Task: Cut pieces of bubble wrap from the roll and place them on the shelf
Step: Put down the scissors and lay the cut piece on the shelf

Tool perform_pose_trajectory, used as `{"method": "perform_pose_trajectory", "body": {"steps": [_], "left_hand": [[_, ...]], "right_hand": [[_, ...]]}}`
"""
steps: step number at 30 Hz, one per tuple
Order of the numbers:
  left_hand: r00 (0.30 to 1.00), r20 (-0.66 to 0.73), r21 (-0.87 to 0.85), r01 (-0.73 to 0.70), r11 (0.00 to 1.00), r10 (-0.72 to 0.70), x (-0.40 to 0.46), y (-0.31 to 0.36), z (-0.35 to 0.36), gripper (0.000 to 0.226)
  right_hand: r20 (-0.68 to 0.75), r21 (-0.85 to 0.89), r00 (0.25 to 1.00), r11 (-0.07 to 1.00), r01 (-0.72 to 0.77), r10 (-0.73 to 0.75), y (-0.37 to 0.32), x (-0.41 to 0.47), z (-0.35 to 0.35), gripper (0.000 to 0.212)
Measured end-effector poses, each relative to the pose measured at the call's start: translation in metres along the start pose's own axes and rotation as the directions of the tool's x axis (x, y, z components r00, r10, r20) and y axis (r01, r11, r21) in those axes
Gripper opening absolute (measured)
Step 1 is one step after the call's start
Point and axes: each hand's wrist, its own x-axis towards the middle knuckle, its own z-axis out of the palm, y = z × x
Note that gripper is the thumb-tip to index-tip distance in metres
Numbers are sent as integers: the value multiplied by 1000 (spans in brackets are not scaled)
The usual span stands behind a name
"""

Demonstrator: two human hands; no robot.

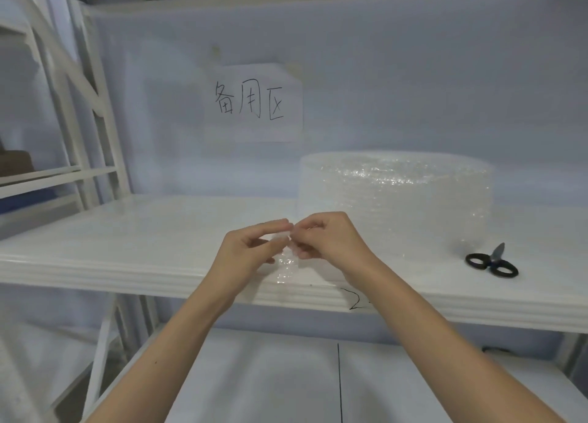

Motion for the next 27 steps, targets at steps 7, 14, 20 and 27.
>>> {"method": "perform_pose_trajectory", "body": {"steps": [7,14,20,27], "left_hand": [[1000,-2,-90,21,996,-21,-1,-7,-9,22],[997,-40,-158,54,986,-61,2,-12,-13,19],[997,-30,-133,64,989,-68,2,-15,-17,22],[997,-51,-182,47,982,-57,3,-15,-17,19]], "right_hand": [[-7,217,999,975,-44,47,5,7,16,8],[-42,128,998,991,-32,37,7,8,18,17],[-15,186,999,982,34,-31,5,12,18,15],[-27,193,999,981,37,-33,4,14,19,19]]}}
